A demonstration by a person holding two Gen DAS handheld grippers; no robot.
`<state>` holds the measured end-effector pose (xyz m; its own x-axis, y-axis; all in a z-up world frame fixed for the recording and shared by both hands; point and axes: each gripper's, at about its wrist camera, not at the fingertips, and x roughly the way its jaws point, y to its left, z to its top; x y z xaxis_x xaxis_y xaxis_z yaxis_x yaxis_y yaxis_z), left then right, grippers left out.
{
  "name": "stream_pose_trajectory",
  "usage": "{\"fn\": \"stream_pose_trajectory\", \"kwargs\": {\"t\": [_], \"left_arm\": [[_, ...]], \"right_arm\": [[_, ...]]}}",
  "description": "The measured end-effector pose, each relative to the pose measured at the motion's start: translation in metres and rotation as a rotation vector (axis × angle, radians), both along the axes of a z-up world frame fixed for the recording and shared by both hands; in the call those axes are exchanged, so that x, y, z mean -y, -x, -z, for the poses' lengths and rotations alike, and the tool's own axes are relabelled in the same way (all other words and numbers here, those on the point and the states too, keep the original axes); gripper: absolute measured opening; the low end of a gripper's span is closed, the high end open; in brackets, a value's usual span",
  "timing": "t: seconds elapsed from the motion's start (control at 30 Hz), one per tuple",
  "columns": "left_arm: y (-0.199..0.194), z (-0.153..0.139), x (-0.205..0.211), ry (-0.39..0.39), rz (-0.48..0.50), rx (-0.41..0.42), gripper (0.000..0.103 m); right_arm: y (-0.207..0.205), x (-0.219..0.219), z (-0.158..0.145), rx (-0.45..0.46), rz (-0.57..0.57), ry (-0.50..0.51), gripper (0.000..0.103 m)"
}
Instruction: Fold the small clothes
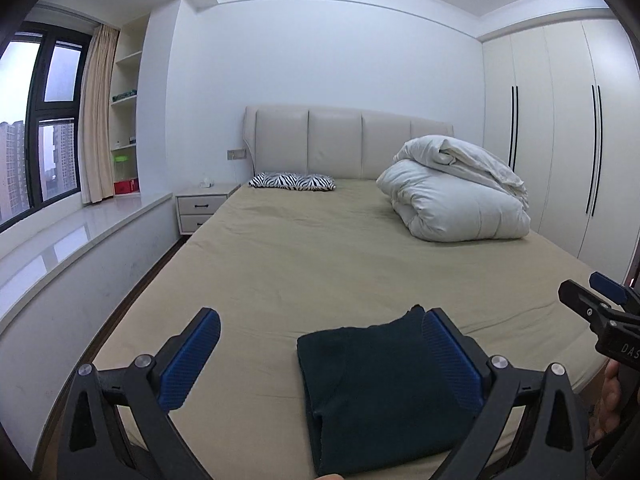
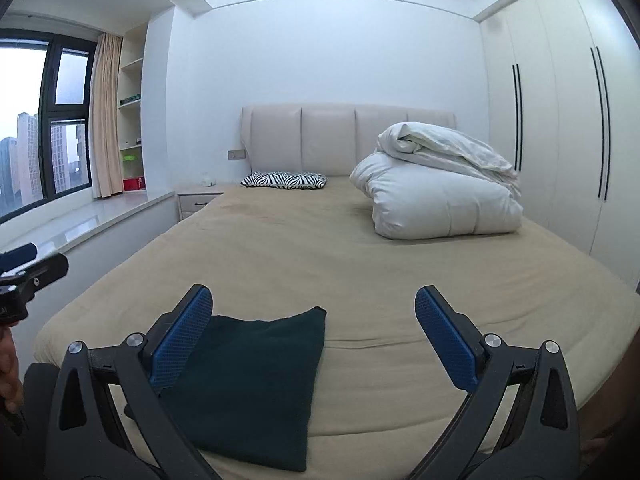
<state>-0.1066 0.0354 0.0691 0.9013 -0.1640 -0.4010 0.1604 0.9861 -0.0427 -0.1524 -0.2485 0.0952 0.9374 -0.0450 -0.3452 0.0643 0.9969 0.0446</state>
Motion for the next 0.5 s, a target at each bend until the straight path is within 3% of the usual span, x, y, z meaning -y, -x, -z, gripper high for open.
{"fn": "stream_pose_trajectory", "kwargs": {"t": [0.13, 0.23, 0.33, 0.5], "left_arm": [[-0.014, 0.034, 0.006, 0.005, -0.002, -0.156, 0.103], [-0.022, 0.06, 0.002, -0.009, -0.057, -0.254, 0.103], [-0.027, 0.08, 0.001, -0.057, -0.104, -0.317, 0.103], [-0.036, 0.106, 0.004, -0.033, -0.081, -0.42, 0.103]], "right_arm": [[-0.02, -0.003, 0.012, -0.119, -0.023, -0.055, 0.103], [-0.035, -0.005, 0.032, -0.225, -0.014, -0.059, 0.103], [-0.044, -0.006, 0.052, -0.303, -0.008, -0.082, 0.103], [-0.057, -0.009, 0.085, -0.388, 0.006, -0.089, 0.103]]}}
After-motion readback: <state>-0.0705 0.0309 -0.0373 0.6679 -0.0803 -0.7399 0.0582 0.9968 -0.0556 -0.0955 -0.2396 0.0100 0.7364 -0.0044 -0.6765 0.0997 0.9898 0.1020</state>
